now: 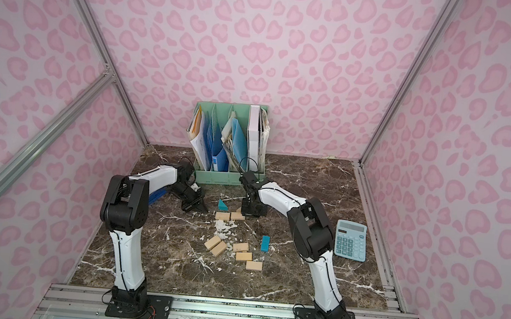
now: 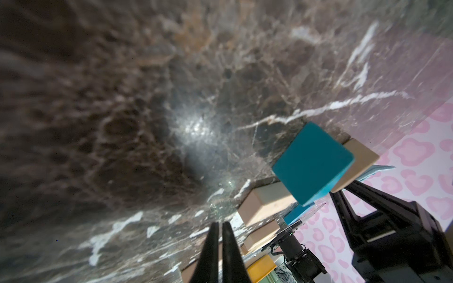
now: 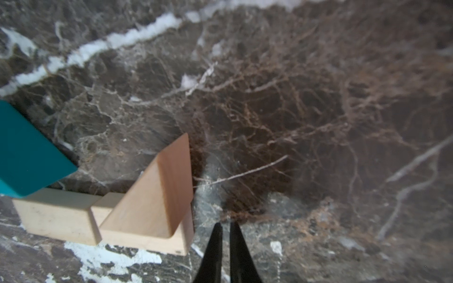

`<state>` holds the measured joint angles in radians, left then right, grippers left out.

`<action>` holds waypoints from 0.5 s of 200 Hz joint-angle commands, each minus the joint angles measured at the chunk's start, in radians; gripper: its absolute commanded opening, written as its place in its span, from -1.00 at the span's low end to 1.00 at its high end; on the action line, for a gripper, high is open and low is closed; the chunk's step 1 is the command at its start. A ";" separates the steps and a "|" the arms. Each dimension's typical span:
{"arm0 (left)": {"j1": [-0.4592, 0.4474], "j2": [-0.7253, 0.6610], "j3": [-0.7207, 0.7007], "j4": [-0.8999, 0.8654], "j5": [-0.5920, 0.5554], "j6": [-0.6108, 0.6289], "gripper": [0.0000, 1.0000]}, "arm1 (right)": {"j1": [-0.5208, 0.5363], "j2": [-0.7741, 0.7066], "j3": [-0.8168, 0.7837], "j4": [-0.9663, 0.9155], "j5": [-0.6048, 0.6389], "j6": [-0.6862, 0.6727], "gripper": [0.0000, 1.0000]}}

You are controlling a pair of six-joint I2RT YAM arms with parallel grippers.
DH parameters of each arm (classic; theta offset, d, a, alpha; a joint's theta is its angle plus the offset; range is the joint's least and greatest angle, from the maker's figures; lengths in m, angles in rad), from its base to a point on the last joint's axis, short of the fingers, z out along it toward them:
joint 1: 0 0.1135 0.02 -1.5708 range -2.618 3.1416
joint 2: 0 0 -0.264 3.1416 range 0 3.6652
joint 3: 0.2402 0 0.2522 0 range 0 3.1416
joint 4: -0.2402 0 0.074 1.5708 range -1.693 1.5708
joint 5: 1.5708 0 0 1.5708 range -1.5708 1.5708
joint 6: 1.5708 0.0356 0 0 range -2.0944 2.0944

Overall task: Assemble a carrot with building blocks
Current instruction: Assemble the building block at the center of the board.

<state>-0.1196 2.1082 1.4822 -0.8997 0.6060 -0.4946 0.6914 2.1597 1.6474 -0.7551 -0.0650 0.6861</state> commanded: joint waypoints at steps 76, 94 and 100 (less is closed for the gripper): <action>-0.027 0.025 0.016 -0.019 -0.037 -0.038 -0.85 | -0.002 0.042 0.071 -0.030 -0.031 -0.040 -0.79; -0.039 0.018 0.005 -0.005 -0.036 -0.052 -0.85 | -0.003 0.036 0.068 -0.027 -0.031 -0.040 -0.80; -0.045 0.021 0.003 -0.001 -0.033 -0.056 -0.85 | -0.004 0.035 0.068 -0.026 -0.032 -0.040 -0.79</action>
<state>-0.1513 2.1368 1.4921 -0.9035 0.5777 -0.5255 0.6880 2.2017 1.7100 -0.7628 -0.0914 0.6575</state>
